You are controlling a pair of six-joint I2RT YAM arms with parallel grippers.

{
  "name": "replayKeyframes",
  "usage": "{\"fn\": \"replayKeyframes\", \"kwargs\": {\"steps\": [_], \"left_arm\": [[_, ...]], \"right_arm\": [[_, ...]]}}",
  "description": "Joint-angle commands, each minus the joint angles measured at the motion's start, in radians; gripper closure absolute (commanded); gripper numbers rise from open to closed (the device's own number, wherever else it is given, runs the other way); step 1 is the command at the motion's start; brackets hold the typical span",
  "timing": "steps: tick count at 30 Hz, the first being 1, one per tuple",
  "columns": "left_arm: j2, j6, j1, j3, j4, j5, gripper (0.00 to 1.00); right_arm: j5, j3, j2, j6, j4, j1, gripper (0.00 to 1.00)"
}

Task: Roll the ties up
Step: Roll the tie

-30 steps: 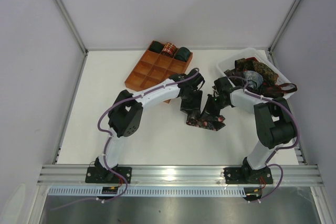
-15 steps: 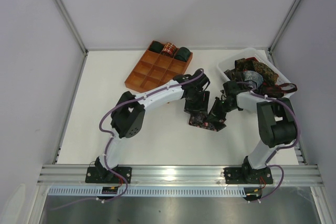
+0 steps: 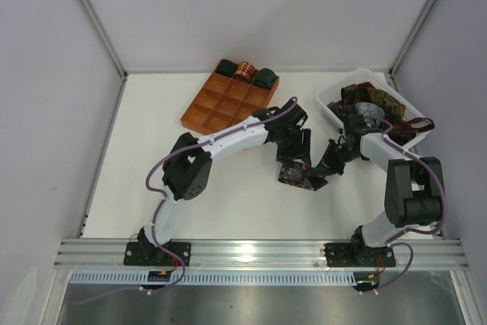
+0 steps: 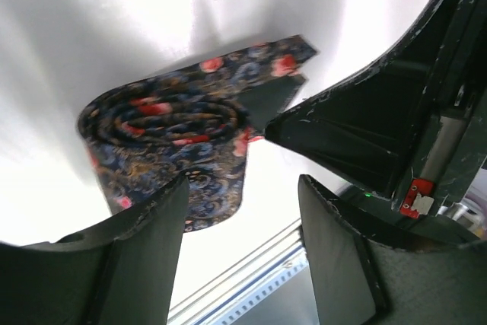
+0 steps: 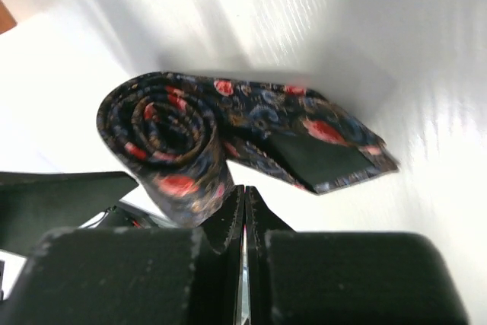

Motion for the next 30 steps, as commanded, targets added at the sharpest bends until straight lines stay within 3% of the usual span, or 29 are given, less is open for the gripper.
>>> {"fn": "replayKeyframes", "kwargs": {"steps": [1,10,16,17,23,30], "left_arm": [[-0.017,-0.016,-0.008,-0.006,0.098,0.074,0.35],[-0.249,0.150,0.035,-0.150,0.094,0.030,0.23],[-0.381,0.210,0.119,-0.349,0.200,0.120,0.10],[-0.393,0.211,0.135,-0.380,0.227,0.157,0.00],[-0.350,0.243,0.227,-0.530,0.337,0.310,0.00],[-0.261,0.274,0.233,-0.502,0.368,0.378,0.05]], "right_arm": [[-0.007,0.056,-0.068,-0.064,-0.066,-0.021,0.97],[-0.088,0.123,-0.094,-0.062,-0.087,0.040,0.95],[-0.066,0.113,-0.043,0.027,0.010,0.114,0.96],[-0.049,0.113,-0.027,0.034,0.016,0.122,0.96],[0.023,0.096,0.026,0.016,0.039,0.125,0.96],[0.076,0.079,0.055,0.004,0.047,0.126,0.97]]}}
